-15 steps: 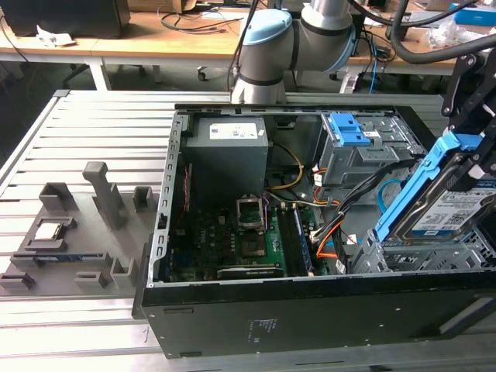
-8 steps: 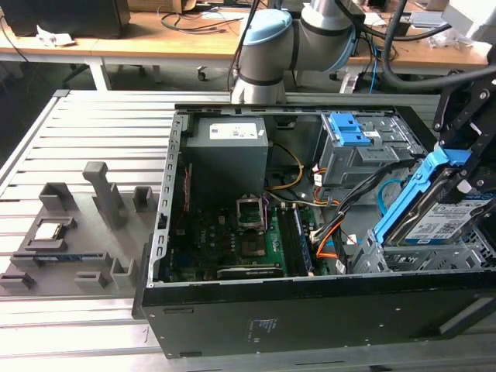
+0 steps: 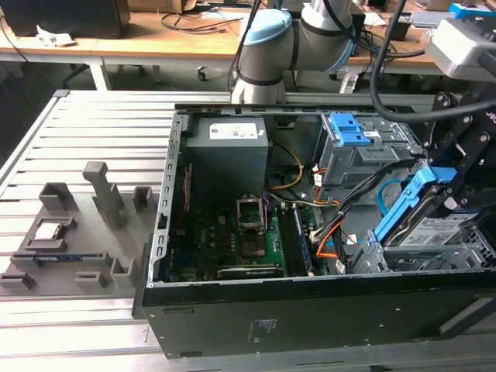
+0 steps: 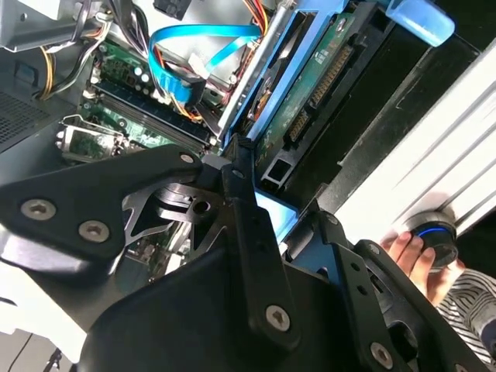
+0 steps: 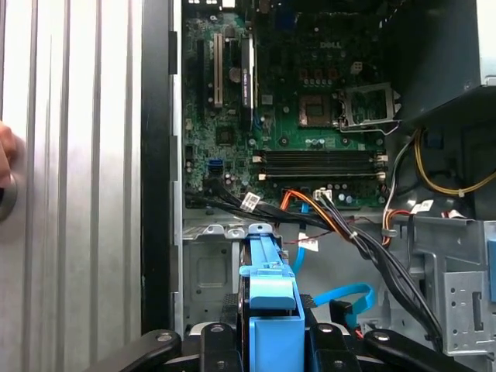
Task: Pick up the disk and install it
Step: 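Insert the disk into the insertion slot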
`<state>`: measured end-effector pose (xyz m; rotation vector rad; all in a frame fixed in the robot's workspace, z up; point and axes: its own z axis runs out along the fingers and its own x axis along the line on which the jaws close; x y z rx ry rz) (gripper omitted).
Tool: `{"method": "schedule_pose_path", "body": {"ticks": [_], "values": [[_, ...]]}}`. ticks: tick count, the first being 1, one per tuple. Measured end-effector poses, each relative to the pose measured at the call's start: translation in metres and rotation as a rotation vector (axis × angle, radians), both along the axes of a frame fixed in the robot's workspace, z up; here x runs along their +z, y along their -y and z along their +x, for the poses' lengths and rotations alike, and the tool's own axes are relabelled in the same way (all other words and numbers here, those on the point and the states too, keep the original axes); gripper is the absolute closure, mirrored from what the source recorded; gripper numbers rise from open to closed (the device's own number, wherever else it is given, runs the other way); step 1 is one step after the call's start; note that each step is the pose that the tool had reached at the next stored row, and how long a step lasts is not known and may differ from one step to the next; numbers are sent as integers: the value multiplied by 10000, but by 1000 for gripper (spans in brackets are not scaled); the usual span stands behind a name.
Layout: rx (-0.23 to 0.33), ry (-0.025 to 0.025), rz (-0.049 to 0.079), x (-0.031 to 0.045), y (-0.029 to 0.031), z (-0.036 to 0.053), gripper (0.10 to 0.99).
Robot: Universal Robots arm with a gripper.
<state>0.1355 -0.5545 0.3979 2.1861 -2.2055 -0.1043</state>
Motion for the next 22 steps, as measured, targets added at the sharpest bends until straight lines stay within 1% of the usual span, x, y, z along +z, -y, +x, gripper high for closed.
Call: {"method": "schedule_pose_path", "body": {"ticks": [4, 7, 8, 11, 12, 14, 15, 17, 18, 19, 22], "values": [[0, 0, -1, -83, 0, 0, 718], [1, 0, -1, -186, 0, 0, 718], [0, 0, -3, -201, 0, 0, 718], [3, 7, -4, -202, 0, 3, 718], [3, 0, -6, -202, 0, 2, 643], [1, 0, -6, -203, 0, 0, 643], [1, 1, -8, -203, 0, 0, 659], [1, 1, -9, -203, 0, 0, 906], [1, 1, -10, -203, 0, 0, 965], [1, 1, -10, -203, 0, 0, 980], [1, 1, -11, -203, 0, 0, 980]]}}
